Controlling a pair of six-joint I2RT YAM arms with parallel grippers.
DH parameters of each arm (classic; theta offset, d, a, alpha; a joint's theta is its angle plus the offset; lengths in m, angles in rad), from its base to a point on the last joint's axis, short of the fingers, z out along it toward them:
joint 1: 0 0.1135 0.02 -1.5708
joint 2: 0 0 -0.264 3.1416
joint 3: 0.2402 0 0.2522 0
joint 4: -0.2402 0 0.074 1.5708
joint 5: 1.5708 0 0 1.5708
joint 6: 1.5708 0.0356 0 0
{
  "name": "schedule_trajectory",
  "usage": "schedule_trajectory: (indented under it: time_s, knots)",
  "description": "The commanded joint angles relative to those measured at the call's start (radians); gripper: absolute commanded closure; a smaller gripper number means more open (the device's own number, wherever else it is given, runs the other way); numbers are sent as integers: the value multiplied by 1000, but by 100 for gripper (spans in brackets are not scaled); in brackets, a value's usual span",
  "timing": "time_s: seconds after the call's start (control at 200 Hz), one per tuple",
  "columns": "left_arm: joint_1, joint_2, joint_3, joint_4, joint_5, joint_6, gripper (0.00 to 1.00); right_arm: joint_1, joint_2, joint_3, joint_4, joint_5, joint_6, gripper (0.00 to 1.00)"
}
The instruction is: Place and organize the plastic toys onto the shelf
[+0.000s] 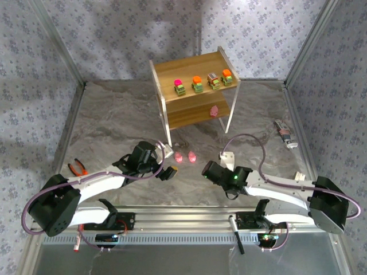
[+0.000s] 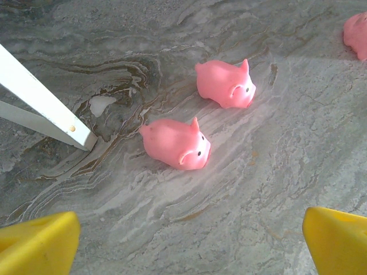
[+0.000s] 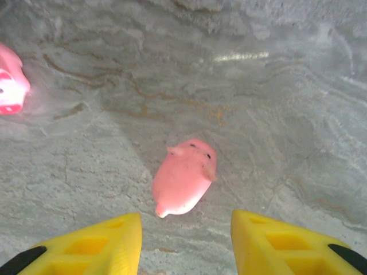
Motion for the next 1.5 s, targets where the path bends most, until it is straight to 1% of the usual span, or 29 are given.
schedule_trajectory:
  time_s: [0.0,0.23,0.415,0.535,0.794,1.024,1.174,1.494]
  knots:
    - [3,4,17,14,21,9,0,7,19,-29,5,-43,59,52]
    - [4,7,14,16,23,12,0,7,60,-63,91,-91,72,46]
    - [3,8,15,16,23,12,0,0,129,-52,179,-120,39,44]
    - [3,4,14,15,20,13,0,-8,171,-37,206,-124,21,44]
    - [3,4,16,14,20,13,0,-48,187,-40,265,-130,-9,44]
    - [4,2,17,13,20,13,0,-39,234,16,265,-128,-34,44]
    - [3,2,14,13,20,11,0,-52,252,32,279,-126,-51,44]
    - [3,-2,17,11,20,11,0,-82,255,97,224,-117,-102,44]
